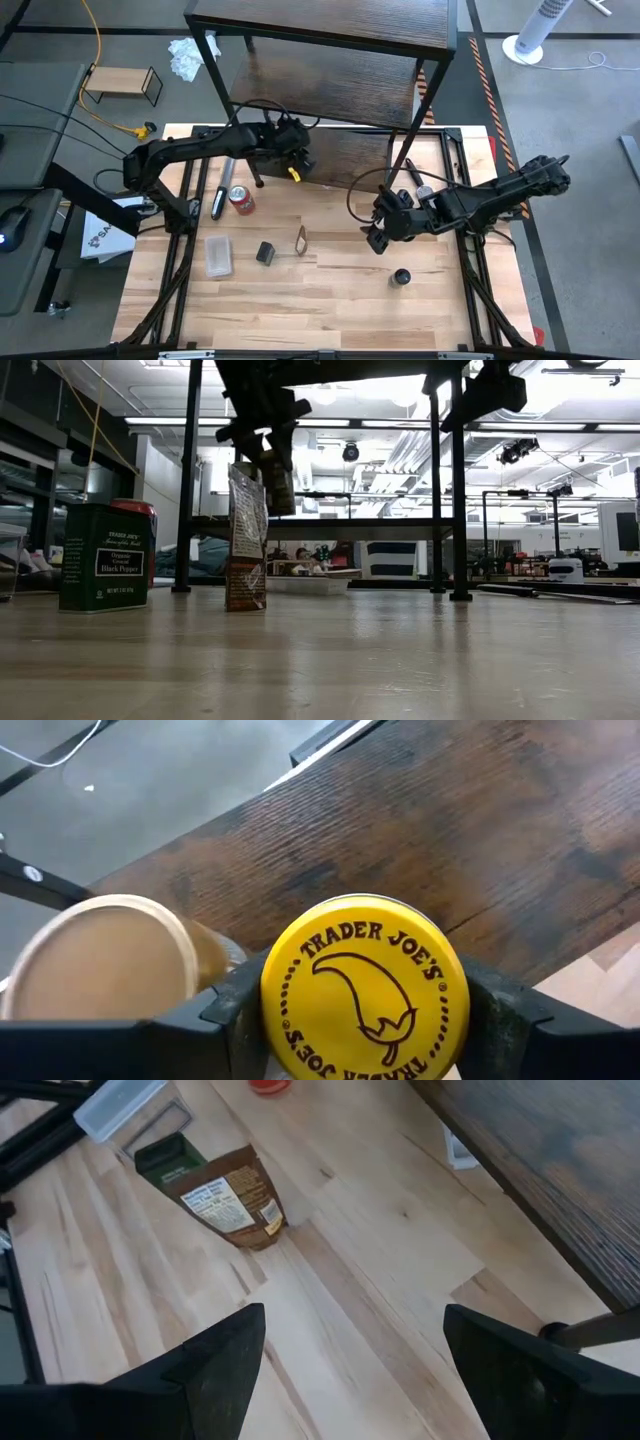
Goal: Shelf spices
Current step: Put the yellow seasoning bottle on the bottom shelf aligned with the brown seasoning bottle
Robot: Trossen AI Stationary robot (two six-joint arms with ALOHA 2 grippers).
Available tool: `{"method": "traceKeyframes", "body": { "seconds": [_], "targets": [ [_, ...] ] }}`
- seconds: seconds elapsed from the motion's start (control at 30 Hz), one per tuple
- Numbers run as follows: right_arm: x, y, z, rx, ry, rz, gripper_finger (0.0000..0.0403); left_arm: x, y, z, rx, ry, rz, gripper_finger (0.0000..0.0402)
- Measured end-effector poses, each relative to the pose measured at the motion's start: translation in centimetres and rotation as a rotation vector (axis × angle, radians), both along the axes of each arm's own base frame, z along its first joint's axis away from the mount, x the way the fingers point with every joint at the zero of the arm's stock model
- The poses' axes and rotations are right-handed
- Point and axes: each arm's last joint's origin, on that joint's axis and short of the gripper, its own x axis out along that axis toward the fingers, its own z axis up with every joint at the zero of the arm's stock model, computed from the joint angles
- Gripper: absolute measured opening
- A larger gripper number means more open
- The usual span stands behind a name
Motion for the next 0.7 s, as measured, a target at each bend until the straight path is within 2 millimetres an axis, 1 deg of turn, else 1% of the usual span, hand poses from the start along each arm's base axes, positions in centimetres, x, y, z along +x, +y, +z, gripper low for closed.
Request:
{"method": "traceKeyframes", "body": {
  "seconds": [0.13, 0.23, 0.47, 0.6, 0.7],
  "targets": [
    [0.0, 0.0, 0.0, 0.015, -0.009, -0.013, 0.0304, 0.0, 0.1, 0.1, 0.012, 0.006, -0.011, 0.0266],
    [0.0, 0.0, 0.0, 0.018, -0.01, -0.016, 0.0304, 0.0, 0.1, 0.1, 0.024, 0.012, -0.011, 0.0283],
    [0.1, 0.0, 0.1, 0.018, -0.015, -0.018, 0.0304, 0.2, 0.0, 0.5, 0.044, -0.013, -0.037, 0.0287],
    [0.1, 0.0, 0.0, 0.017, -0.014, -0.018, 0.0304, 0.0, -0.8, 1.9, 0.058, -0.087, -0.102, 0.0288],
    [0.1, 0.0, 0.0, 0.017, -0.014, -0.018, 0.0304, -1.0, -2.1, 3.1, 0.037, -0.1, -0.183, 0.0288]
  ]
}}
